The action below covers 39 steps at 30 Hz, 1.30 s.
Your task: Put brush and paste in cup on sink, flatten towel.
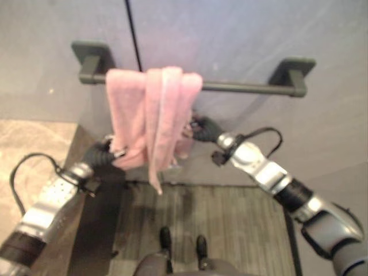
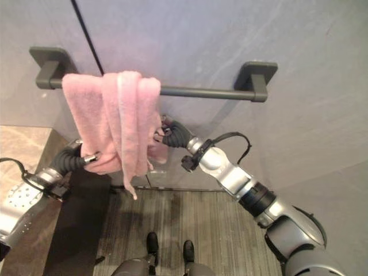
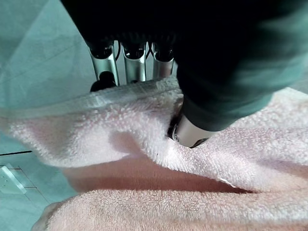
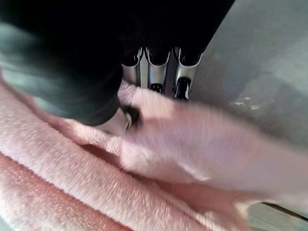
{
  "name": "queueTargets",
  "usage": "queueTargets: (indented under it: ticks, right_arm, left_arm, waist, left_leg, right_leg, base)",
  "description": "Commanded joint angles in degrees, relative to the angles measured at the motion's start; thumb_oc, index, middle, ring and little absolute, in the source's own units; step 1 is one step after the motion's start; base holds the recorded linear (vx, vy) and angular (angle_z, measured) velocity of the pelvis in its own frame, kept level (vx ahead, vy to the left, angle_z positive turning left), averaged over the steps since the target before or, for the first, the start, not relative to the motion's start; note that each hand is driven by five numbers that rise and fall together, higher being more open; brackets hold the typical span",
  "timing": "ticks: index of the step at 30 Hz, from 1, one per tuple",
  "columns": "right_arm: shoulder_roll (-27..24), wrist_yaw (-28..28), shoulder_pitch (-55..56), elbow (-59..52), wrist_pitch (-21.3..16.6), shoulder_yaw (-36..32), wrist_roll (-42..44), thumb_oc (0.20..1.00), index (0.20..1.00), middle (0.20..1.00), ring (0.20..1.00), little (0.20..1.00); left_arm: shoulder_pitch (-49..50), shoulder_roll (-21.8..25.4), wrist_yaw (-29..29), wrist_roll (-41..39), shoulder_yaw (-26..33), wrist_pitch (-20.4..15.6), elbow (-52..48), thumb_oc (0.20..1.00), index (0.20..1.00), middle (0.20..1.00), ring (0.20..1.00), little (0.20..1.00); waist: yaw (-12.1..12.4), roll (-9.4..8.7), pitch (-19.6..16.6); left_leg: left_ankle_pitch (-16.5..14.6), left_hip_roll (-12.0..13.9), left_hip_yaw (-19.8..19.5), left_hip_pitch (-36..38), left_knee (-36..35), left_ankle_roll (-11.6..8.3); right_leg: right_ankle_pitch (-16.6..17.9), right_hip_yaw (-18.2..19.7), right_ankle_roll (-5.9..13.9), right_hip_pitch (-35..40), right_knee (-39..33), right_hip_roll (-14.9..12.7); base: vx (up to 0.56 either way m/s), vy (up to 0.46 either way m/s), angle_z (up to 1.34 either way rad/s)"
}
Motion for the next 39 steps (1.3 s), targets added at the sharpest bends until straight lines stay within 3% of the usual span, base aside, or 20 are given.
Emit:
queueTargets:
  ticks: [1,9,14,17,18,19,21,23,24,25,26,27,28,29,30,31,39]
  right_arm:
    - [1.53,-1.89,-5.56,-1.03,-1.39,-3.23,-1.76,0.2,0.2,0.2,0.2,0.2]
    - [-0.55,-3.03,-3.82,-3.39,-2.92,-6.37,1.02,0.2,0.2,0.2,0.2,0.2]
    - [-2.64,-3.61,5.12,-8.01,-6.93,-14.48,6.73,0.2,0.2,0.2,0.2,0.2]
    - [-4.87,-1.8,6.88,-9.4,-6.44,-14.2,4.44,0.2,0.2,0.2,0.2,0.2]
    - [-4.9,-1.79,6.98,-9.44,-6.43,-14.31,4.44,0.2,0.2,0.2,0.2,0.2]
    - [-1.71,-3.48,9.38,-7.91,-8.28,-16.4,7.41,0.2,0.2,0.2,0.2,0.2]
    - [-1.39,-3.89,9.42,-7.25,-8.2,-16.04,4.86,0.2,0.2,0.2,0.2,0.2]
    - [-3.83,-1.68,7.97,-8.22,-7.54,-13.31,1.98,0.2,0.2,0.2,0.2,0.2]
    - [-3.23,-2.01,8.41,-8.18,-7.62,-13.77,3.47,0.2,0.2,0.2,0.2,0.2]
    - [-0.34,-3.08,8.64,-5.96,-8.3,-13.51,5.06,0.2,0.2,0.2,0.2,0.2]
    - [-0.36,-3.09,8.64,-5.91,-8.34,-13.55,5.05,0.2,0.2,0.2,0.2,0.2]
    - [-0.3,-1.93,8.06,-6.69,-8.15,-11.48,4.85,0.322,0.322,0.322,0.322,0.322]
    - [-0.31,-1.92,8.06,-6.69,-8.14,-11.52,4.86,0.376,0.376,0.376,0.376,0.376]
    - [0.23,-1.4,8.14,-7.19,-8.27,-11.19,5.4,0.52,0.52,0.52,0.52,0.52]
    - [0.19,-1.4,8.15,-7.19,-8.28,-11.2,5.41,0.533,0.533,0.533,0.533,0.533]
    - [2.19,-2.29,7.73,-4.82,-8.37,-10.32,5.62,1.0,1.0,1.0,1.0,1.0]
    - [2.57,-2.9,10.19,-7.9,-8.16,-11.83,3.87,1.0,1.0,1.0,1.0,1.0]
  left_arm:
    - [-2.55,0.34,1.59,-0.15,1.51,-1.72,0.55,0.2,0.2,0.2,0.2,0.2]
    - [-1.98,0.31,2.01,0.24,3.37,-2.43,-1.06,0.2,0.2,0.2,0.2,0.2]
    - [1.19,-1.86,2.6,-0.73,9.37,-4.22,-5.69,0.2,0.2,0.2,0.2,0.2]
    - [-0.78,1.67,0.72,4.19,4.87,-3.77,-5.91,0.2,0.2,0.2,0.2,0.2]
    - [-0.93,1.7,0.73,4.18,4.71,-3.78,-5.87,0.2,0.2,0.2,0.2,0.2]
    - [-2.48,-0.41,0.31,0.0,2.99,-4.32,-6.71,0.2,0.2,0.2,0.2,0.2]
    - [-3.97,-1.34,0.27,-1.05,1.15,-4.3,-6.11,0.2,0.2,0.2,0.2,0.2]
    - [-7.02,2.08,-1.74,2.71,-2.83,-4.1,-7.22,0.2,0.2,0.2,0.2,0.2]
    - [-7.45,1.27,-1.74,1.56,-3.36,-4.11,-8.22,0.2,0.2,0.2,0.2,0.2]
    - [-9.44,-2.59,-1.53,-2.73,-6.62,-3.85,-6.62,0.2,0.2,0.2,0.2,0.2]
    - [-9.65,-2.63,-1.54,-2.74,-6.8,-3.92,-6.47,0.2,0.2,0.2,0.2,0.2]
    - [-12.04,-0.63,-1.86,0.06,-9.06,-4.32,-8.85,0.2,0.2,0.2,0.2,0.2]
    - [-12.08,-0.63,-1.81,0.09,-9.11,-4.3,-8.87,0.2,0.2,0.2,0.2,0.2]
    - [-12.11,-3.78,-2.16,-3.55,-9.75,-3.75,-8.66,0.2,0.2,0.2,0.2,0.2]
    - [-12.18,-3.82,-2.2,-3.6,-9.8,-3.76,-8.59,0.2,0.2,0.2,0.2,0.2]
    - [-14.36,-5.86,-2.19,-3.49,-12.79,-4.05,-7.91,0.2,0.2,0.2,0.2,0.2]
    - [-12.6,-6.4,-1.11,-1.83,-11.49,-3.67,-7.06,0.2,0.2,0.2,0.2,0.2]
  waist:
    - [1.49,-1.2,-0.31]
    - [1.2,-0.85,0.14]
    - [0.43,-0.84,0.16]
    - [-0.23,-0.39,0.01]
    - [-0.13,-0.41,0.06]
    - [-0.54,-0.24,-0.16]
    - [-0.62,-0.1,-0.18]
    - [-0.98,0.17,-0.36]
    - [-1.16,0.22,-0.47]
    - [-1.45,0.42,-0.6]
    - [-1.38,0.43,-0.6]
    - [-1.49,0.78,-0.69]
    - [-1.44,0.77,-0.65]
    - [-1.7,0.94,-0.74]
    - [-1.67,0.98,-0.73]
    - [-1.76,1.37,-0.97]
    - [-2.32,2.66,-1.21]
  left_leg:
    - [-6.02,-0.37,-2.17,-0.02,0.7,1.59]
    - [-6.18,-0.32,-2.06,0.74,0.7,1.42]
    - [-6.45,-0.23,-2.06,0.99,0.7,1.39]
    - [-6.58,-0.15,-1.94,1.51,0.7,1.37]
    - [-6.59,-0.15,-1.94,1.56,0.7,1.36]
    - [-6.75,-0.14,-1.83,1.93,0.7,1.34]
    - [-6.77,-0.13,-1.74,1.94,0.7,1.33]
    - [-6.95,-0.08,-1.56,2.31,0.7,1.26]
    - [-6.99,-0.06,-1.48,2.52,0.7,1.28]
    - [-6.99,-0.07,-1.37,2.64,0.7,1.3]
    - [-7.0,-0.07,-1.37,2.63,0.7,1.3]
    - [-7.02,-0.03,-1.24,2.72,0.7,1.27]
    - [-7.02,-0.03,-1.22,2.75,0.7,1.27]
    - [-7.1,-0.04,-1.05,2.98,0.7,1.29]
    - [-7.11,-0.03,-1.05,2.99,0.7,1.29]
    - [-6.99,-0.02,-0.82,2.8,0.7,1.31]
    - [-7.26,-0.15,-0.31,3.52,0.7,1.23]
  right_leg:
    - [1.03,-3.81,1.7,-1.77,0.24,-2.21]
    - [0.53,-3.7,1.73,-1.22,0.24,-2.17]
    - [0.17,-3.7,1.68,-1.08,0.24,-2.15]
    - [-0.01,-3.45,1.64,-0.62,0.24,-2.11]
    - [-0.03,-3.45,1.64,-0.57,0.24,-2.12]
    - [-0.07,-3.43,1.7,-0.27,0.24,-2.2]
    - [-0.02,-3.3,1.7,-0.33,0.24,-2.2]
    - [-0.25,-3.12,1.7,-0.15,0.24,-2.14]
    - [-0.33,-3.06,1.66,0.04,0.24,-2.17]
    - [-0.23,-2.95,1.67,0.06,0.24,-2.2]
    - [-0.22,-2.95,1.67,0.04,0.24,-2.19]
    - [-0.26,-2.71,1.62,0.05,0.24,-2.21]
    - [-0.26,-2.69,1.62,0.07,0.24,-2.21]
    - [-0.33,-2.51,1.54,0.2,0.24,-2.24]
    - [-0.34,-2.51,1.54,0.22,0.24,-2.23]
    - [-0.11,-2.25,1.42,-0.07,0.24,-2.19]
    - [-0.38,-1.74,1.45,0.39,0.24,-2.39]
  base:
    - [0.0,0.0,0.0]
    - [0.01,-0.001,0.0]
    - [0.0,-0.005,0.02]
    - [0.0,-0.004,0.01]
    - [0.0,0.0,0.0]
    - [0.0,0.0,0.0]
    - [0.0,0.0,0.0]
    - [-0.01,-0.024,-0.06]
    - [0.0,-0.036,-0.08]
    - [0.0,-0.027,-0.03]
    - [-0.01,-0.037,-0.05]
    - [-0.01,-0.02,-0.05]
    - [-0.01,-0.035,-0.07]
    - [0.0,-0.014,-0.04]
    - [-0.02,-0.032,-0.03]
    - [0.0,0.0,0.0]
    - [-0.01,-0.008,-0.01]
